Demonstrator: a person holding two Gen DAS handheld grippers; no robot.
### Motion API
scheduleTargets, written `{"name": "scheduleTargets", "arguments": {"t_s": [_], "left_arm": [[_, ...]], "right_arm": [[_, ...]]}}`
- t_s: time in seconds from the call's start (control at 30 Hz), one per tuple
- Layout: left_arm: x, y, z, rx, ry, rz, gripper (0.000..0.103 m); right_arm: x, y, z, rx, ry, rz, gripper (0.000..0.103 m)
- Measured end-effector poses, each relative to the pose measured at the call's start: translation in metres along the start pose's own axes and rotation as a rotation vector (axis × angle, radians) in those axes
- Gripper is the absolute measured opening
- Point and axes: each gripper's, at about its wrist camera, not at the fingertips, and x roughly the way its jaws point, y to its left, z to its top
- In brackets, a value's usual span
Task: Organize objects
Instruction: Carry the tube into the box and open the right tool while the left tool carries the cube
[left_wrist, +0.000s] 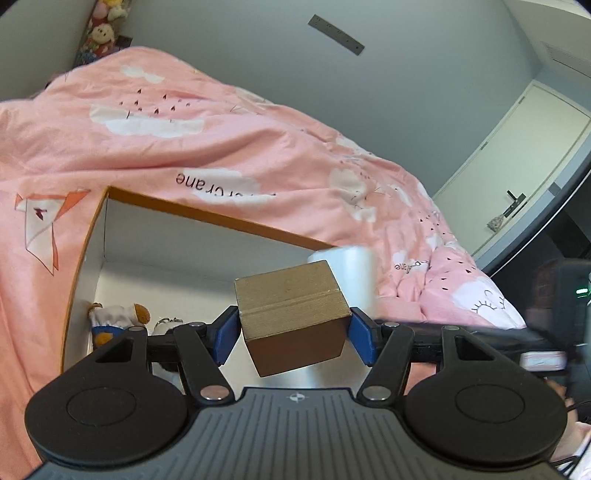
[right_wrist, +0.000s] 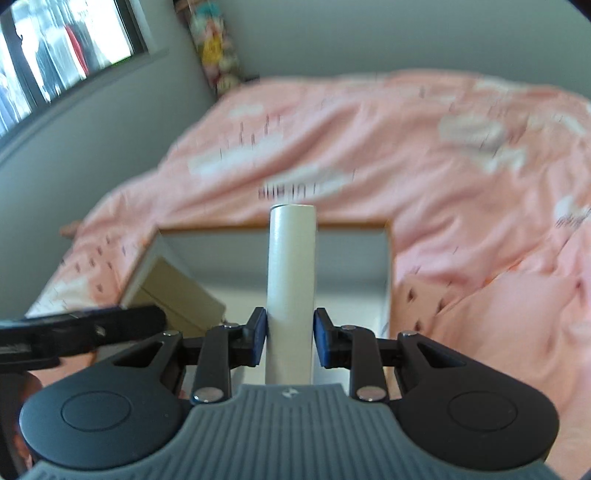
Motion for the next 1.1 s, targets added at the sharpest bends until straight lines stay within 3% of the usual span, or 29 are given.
{"name": "scheduleTargets", "arguments": {"t_s": [0.23, 0.53, 0.73, 1.0, 1.1], "left_arm": [[0.015, 0.018, 0.004, -0.007, 0.003, 0.027, 0.072], [0.032, 0.027, 0.006, -0.024, 0.035, 0.014, 0.072], [0.034, 0.033, 0.005, -0.040, 0.047, 0.018, 0.072], [0.038, 0.032, 0.003, -0.033, 0.066, 0.011, 0.072], [0.040, 0.031, 0.003, -0.030, 0.072, 0.012, 0.072]], "right_arm": [[0.066, -0.010, -0.008, 0.023, 0.183, -0.015, 0.029], [0.102, -0.006, -0.012, -0.036, 0.306, -0.060, 0.030], [0.098, 0.002, -0.011, -0.148, 0.324, -0.110, 0.032], [0.080, 0.017, -0.018, -0.428, 0.311, -0.233, 0.030], [0.076, 0.012, -0.017, -0.437, 0.312, -0.216, 0.030]]}}
